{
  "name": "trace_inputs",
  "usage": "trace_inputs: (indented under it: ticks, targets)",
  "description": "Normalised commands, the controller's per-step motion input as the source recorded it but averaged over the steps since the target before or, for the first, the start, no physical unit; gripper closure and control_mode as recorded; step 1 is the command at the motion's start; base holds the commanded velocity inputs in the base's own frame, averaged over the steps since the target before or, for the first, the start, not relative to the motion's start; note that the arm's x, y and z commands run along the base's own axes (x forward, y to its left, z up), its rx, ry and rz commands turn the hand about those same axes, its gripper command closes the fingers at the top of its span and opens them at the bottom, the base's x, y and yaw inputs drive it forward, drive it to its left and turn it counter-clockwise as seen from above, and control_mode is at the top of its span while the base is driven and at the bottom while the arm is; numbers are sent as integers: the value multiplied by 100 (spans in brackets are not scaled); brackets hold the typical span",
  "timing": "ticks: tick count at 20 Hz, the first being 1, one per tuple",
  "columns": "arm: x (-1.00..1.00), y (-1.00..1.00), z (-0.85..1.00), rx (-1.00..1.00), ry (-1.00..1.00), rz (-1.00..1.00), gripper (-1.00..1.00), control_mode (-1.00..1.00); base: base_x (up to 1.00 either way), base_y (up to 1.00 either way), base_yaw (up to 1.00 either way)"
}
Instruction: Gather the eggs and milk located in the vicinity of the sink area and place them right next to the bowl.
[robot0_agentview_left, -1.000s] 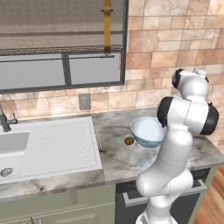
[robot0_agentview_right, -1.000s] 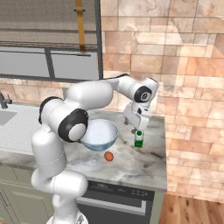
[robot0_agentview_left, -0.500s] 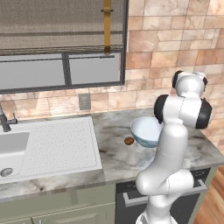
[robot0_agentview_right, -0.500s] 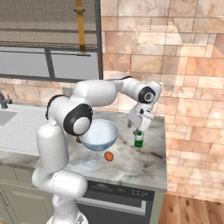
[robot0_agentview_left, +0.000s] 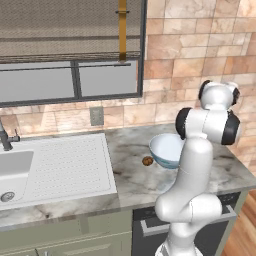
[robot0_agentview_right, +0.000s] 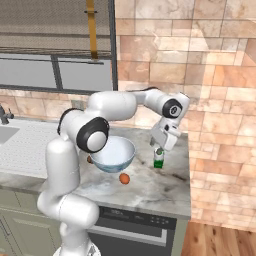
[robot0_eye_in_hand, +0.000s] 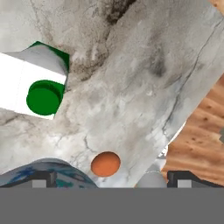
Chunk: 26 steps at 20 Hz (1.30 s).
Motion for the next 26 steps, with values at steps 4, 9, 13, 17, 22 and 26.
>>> trace_inputs:
  ticks: [4,9,13,17,22,26]
  targets:
    - [0,13,-5,-7,-26,-1,-100,-100,0,0,0]
    - [0,11,-10,-6,-28,-2,-100,-100,0,0,0]
    - [0,0,-25,-5,-16,-1,-100,-100,0,0,0]
    - [4,0,-24,-4,-4,-1,-100,-100,0,0,0]
    - [20,0,-12,-2,0,-1,-100,-100,0,0,0]
    - [27,0,0,0,0,0,-100,-100,0,0,0]
